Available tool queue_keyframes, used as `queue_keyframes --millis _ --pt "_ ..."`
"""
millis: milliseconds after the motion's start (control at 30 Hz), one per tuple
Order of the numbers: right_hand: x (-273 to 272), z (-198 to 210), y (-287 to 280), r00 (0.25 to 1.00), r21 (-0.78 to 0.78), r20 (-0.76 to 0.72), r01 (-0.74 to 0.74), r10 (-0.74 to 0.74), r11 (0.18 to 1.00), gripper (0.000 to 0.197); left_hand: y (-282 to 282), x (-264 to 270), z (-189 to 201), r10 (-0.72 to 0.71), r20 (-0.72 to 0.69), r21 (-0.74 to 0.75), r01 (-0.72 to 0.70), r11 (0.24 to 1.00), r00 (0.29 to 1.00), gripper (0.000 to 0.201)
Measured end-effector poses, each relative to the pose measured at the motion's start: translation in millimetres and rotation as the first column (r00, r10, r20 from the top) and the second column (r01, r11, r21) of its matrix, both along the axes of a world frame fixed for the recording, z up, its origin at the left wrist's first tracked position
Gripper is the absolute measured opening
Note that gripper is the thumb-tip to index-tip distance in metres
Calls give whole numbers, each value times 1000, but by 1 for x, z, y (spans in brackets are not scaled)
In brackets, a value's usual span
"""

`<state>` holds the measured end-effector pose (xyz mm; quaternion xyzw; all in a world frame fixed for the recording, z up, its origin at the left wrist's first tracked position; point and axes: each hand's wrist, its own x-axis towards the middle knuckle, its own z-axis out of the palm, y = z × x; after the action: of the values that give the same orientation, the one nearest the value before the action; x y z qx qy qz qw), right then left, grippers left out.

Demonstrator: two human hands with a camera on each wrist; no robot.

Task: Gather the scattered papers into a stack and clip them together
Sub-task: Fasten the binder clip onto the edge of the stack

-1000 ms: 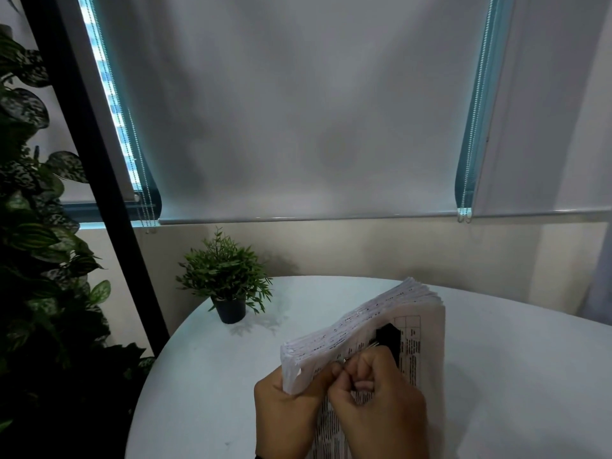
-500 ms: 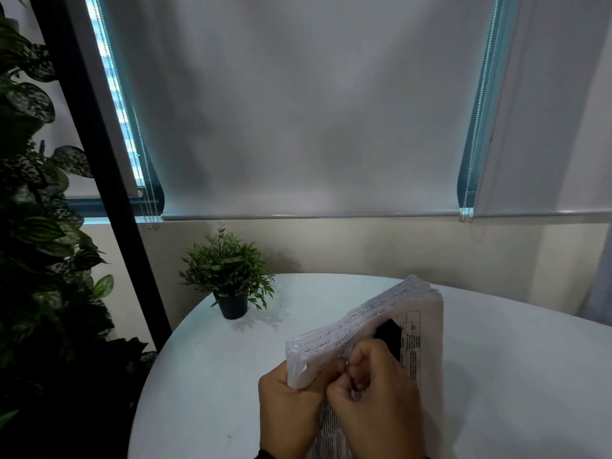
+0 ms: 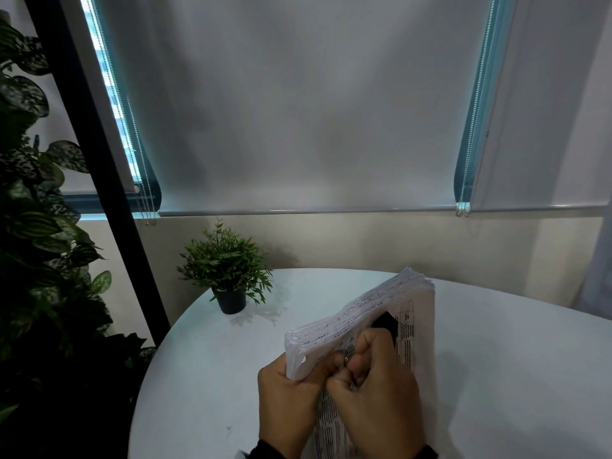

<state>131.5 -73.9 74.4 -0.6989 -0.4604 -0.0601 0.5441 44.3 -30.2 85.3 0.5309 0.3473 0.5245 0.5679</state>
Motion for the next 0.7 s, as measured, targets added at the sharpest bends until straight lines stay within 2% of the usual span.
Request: queue_keyframes --millis 200,367,500,700 --pt "0 -1 0 1000 -11 15 8 -8 1000 56 -2 -1 3 -5 -13 27 5 1000 1000 27" --pt "-3 1 -2 999 2 30 39 -39 999 60 -4 -2 6 -13 1 20 13 1000 1000 24" --pt "-5 3 -5 998 20 38 50 -50 999 61 -6 -3 10 -20 1 31 20 999 1000 29" --pt "-5 11 -15 1000 -30 -28 -2 1 1000 55 -6 -3 11 1 3 57 -1 998 1000 38"
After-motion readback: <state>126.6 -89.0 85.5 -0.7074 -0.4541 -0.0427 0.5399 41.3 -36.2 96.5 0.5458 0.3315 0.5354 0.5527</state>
